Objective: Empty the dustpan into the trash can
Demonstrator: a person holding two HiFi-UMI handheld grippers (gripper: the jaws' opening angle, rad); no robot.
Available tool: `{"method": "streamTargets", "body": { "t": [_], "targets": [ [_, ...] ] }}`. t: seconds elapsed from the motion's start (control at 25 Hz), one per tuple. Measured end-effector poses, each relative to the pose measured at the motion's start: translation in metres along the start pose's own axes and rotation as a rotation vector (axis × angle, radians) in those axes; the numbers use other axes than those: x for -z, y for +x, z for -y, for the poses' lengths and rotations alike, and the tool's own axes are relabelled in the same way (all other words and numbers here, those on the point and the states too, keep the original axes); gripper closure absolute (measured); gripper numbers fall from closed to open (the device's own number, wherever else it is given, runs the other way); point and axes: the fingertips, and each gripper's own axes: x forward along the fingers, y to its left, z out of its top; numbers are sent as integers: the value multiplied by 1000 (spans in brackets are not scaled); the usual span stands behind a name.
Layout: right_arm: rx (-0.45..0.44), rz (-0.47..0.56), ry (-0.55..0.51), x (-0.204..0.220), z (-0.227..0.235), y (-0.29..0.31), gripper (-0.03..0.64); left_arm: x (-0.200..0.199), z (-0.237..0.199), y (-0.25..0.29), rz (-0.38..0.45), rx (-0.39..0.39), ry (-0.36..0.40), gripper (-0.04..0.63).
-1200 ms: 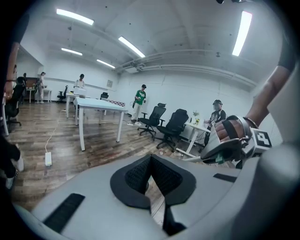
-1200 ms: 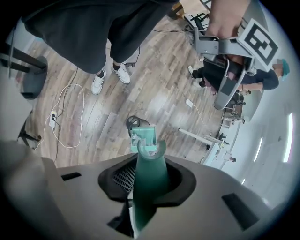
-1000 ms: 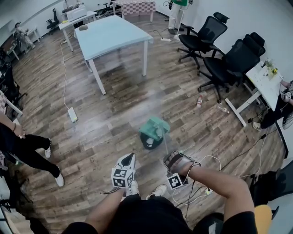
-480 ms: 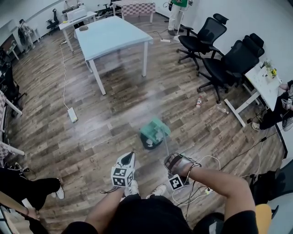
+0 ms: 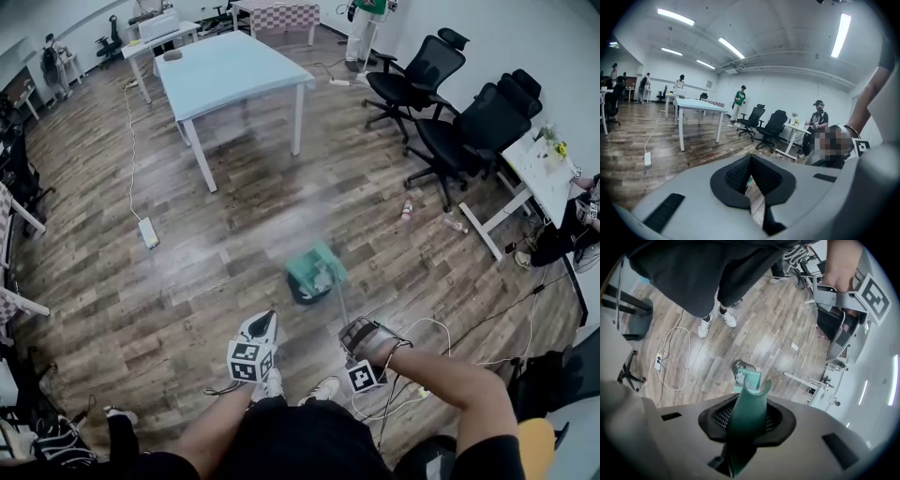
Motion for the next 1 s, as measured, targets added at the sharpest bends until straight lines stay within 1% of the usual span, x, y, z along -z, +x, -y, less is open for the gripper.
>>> {"method": "streamTargets", "body": {
  "t": [0.16, 0.28, 0.4, 0.48, 0.64, 0.76, 0.88, 1.0],
  "targets": [
    [11, 1, 58, -4, 2, 7, 516, 4, 2, 0, -15, 3, -1, 583],
    [19, -4, 45, -4, 4, 9, 515, 7, 5, 1, -21, 7, -1, 583],
    [24, -5, -25, -2, -1, 7, 517, 7, 6, 2, -19, 7, -1, 583],
    [17, -16, -74, 6, -3, 4, 517, 5, 5, 4, -17, 7, -1, 583],
    [6, -78, -142, 40, 3, -4, 517, 4, 7, 8, -11, 15, 1, 583],
    [21, -107, -213, 59, 14, -12, 517, -2, 13, 11, 5, 27, 2, 583],
    [38, -83, -308, 50, 21, -20, 517, -7, 16, 10, 18, 33, 9, 583],
    [8, -16, -397, 16, 10, -22, 517, -4, 12, 7, 14, 23, 5, 583]
  ]
}}
